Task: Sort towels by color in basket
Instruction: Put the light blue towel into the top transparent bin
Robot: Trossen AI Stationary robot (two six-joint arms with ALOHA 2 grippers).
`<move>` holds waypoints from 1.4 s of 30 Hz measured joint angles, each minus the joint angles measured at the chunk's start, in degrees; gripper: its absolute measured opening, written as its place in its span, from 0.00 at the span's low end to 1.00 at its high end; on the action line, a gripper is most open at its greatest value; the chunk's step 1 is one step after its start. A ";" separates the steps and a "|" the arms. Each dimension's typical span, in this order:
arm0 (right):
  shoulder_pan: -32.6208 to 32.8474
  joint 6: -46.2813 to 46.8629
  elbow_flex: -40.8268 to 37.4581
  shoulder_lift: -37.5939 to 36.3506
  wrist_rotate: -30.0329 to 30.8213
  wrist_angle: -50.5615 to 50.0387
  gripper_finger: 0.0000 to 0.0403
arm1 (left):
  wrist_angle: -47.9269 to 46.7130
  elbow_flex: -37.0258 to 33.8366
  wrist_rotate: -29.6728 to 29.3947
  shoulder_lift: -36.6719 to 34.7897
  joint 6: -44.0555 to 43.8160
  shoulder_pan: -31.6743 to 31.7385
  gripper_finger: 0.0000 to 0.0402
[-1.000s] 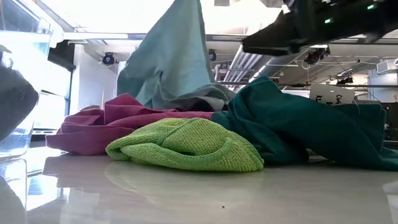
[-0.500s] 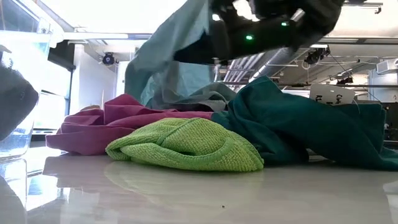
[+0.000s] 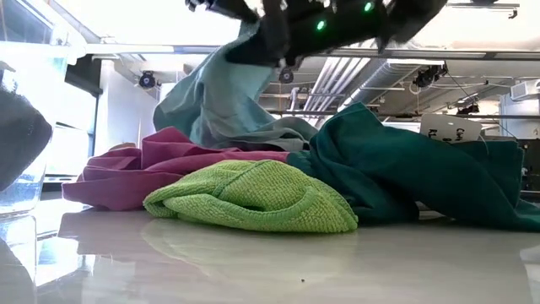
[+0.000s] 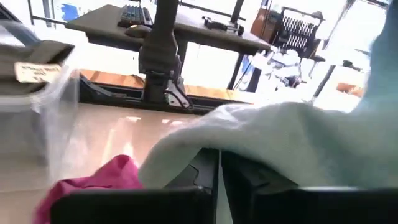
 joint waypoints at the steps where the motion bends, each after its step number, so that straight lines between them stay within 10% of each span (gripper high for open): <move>1: 0.23 0.24 -0.06 -1.72 0.23 -2.95 0.04 | -1.04 -0.77 0.10 0.00 -1.38 0.00 0.00; 12: 2.04 7.16 -0.18 -12.94 2.71 -34.97 0.06 | 1.15 -12.58 0.50 0.00 -13.61 2.28 0.00; 20: -3.28 5.60 -0.18 -6.19 -1.15 -30.93 0.37 | 8.84 -18.87 5.76 0.00 -17.78 5.67 0.04; 29: -8.62 5.66 1.44 3.97 -9.47 -19.62 0.71 | 17.30 -19.22 16.07 -2.55 -11.57 10.77 0.32; 35: -9.43 1.66 7.08 11.77 -9.05 -20.86 0.63 | 16.83 -17.62 16.45 -8.20 -5.84 10.00 0.41; 42: -10.60 3.32 11.81 17.84 -9.44 -26.27 0.29 | 9.60 -17.60 13.48 -15.81 -3.65 4.34 0.42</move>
